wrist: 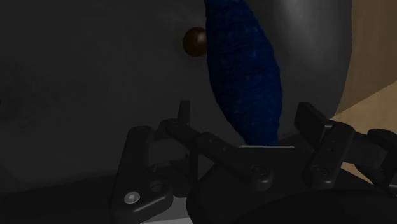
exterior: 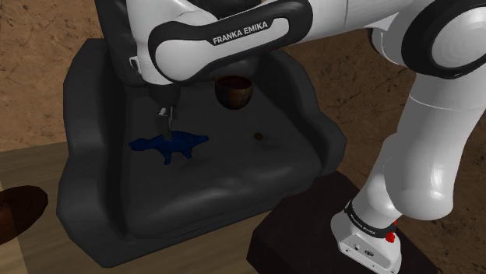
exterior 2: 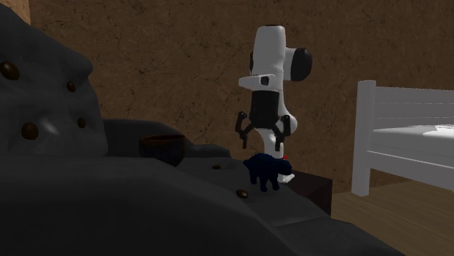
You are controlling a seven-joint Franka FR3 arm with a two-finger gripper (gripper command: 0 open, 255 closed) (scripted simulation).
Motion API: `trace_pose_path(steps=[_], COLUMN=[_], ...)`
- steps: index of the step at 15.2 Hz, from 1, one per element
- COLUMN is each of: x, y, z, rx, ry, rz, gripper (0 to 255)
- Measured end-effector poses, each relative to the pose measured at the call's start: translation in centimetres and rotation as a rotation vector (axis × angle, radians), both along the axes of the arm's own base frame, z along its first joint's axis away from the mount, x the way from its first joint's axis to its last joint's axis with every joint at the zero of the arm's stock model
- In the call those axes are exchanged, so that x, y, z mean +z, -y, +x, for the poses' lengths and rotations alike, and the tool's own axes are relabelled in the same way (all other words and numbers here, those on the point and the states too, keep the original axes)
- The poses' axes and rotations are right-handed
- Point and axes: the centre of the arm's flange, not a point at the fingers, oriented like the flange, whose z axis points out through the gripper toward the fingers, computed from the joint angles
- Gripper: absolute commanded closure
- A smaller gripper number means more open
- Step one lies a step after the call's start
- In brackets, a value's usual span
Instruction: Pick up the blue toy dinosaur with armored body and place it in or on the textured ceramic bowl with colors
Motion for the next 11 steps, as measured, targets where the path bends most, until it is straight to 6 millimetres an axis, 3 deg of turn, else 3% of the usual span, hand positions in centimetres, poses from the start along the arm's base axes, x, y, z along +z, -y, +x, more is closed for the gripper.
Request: trace_pose_path(steps=[4, 11], x=[-1.4, -4.6], y=[-2.8, -3.0], z=[0.5, 0.7], rx=[0.068, 0.073], ry=[0.001, 0.001], rz=[0.002, 0.002], gripper=[0, 0])
